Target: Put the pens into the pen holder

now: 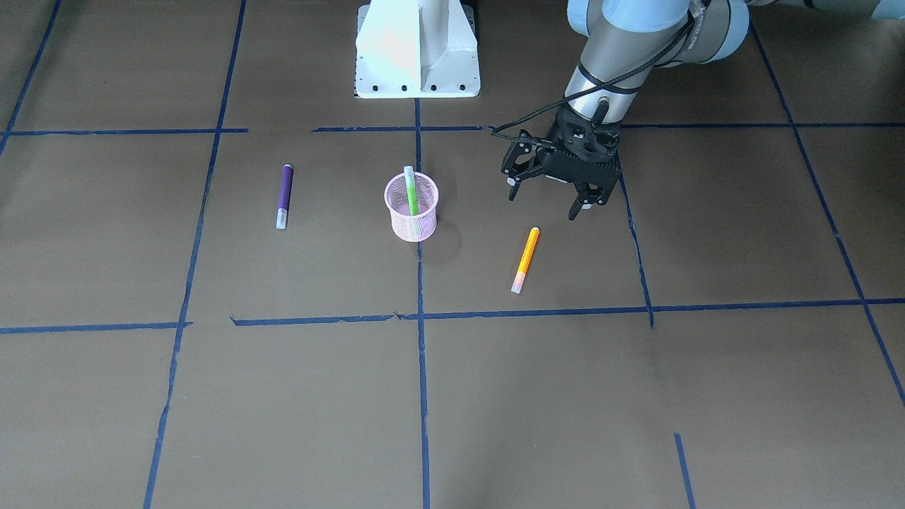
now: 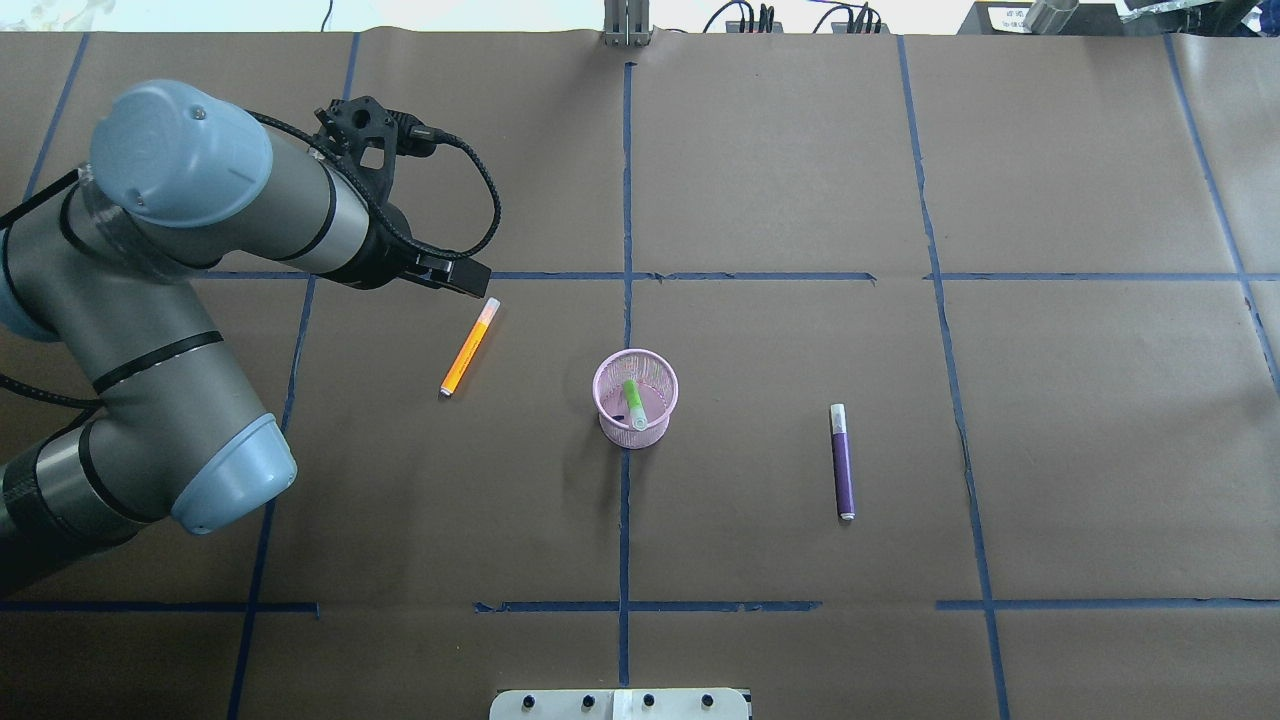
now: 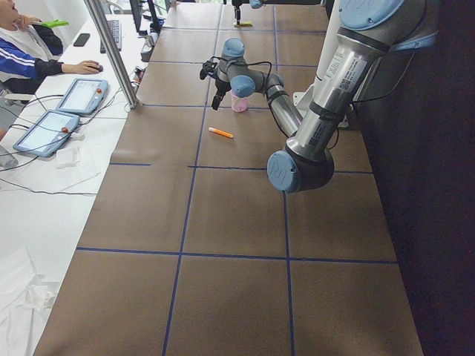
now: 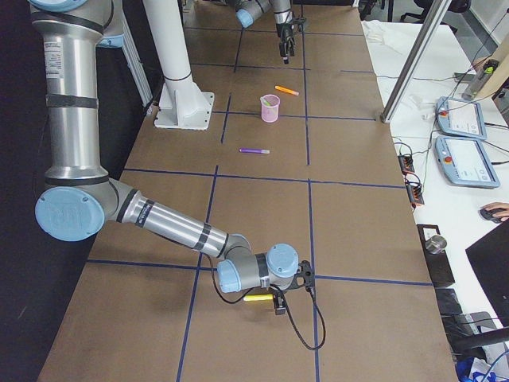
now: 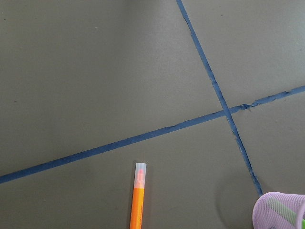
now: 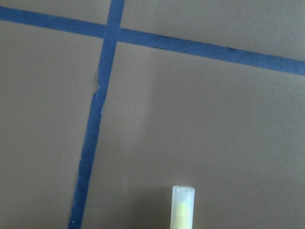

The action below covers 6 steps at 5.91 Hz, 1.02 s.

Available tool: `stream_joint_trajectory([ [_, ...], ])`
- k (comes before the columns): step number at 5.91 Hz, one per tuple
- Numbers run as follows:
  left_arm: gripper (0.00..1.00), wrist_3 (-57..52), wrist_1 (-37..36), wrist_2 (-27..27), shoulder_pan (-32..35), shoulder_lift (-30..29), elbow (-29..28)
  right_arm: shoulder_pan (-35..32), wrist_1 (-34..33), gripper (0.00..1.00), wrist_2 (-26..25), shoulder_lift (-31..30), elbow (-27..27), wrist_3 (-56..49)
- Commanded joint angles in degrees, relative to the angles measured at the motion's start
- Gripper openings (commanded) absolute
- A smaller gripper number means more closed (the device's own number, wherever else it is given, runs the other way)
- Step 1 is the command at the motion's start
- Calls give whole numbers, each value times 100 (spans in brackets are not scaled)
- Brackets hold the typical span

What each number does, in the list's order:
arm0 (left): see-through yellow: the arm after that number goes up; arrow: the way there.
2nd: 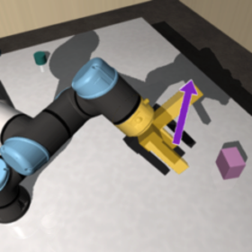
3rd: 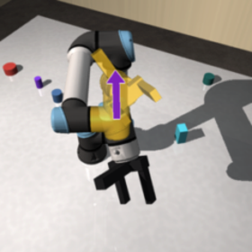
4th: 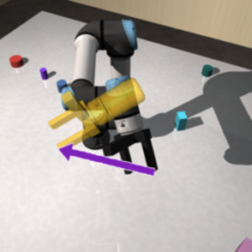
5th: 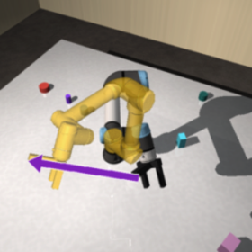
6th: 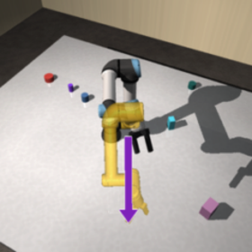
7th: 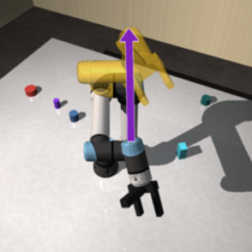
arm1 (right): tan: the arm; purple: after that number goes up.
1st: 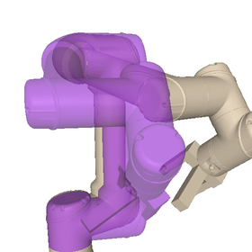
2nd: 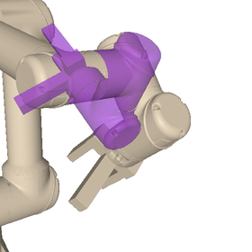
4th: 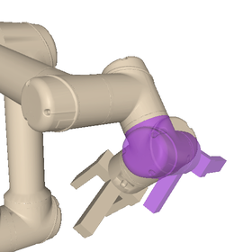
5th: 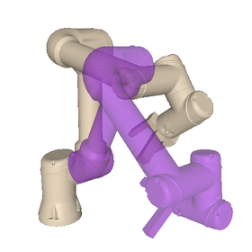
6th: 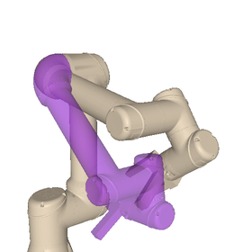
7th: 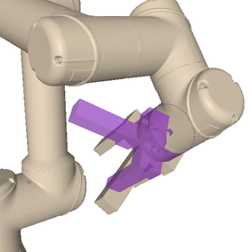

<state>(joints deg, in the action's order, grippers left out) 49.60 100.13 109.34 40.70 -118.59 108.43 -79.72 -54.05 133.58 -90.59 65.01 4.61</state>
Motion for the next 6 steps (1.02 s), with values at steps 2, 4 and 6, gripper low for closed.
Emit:
stream_joint_trajectory([
  [2,100,6,6,-1,8,-6,11,0,17,96,1,33,-138,5],
  [4,100,-3,6,8,17,3,20,0,8,81,10,33,-129,13],
  [6,100,-3,6,8,17,11,20,0,8,49,10,33,-129,5],
])
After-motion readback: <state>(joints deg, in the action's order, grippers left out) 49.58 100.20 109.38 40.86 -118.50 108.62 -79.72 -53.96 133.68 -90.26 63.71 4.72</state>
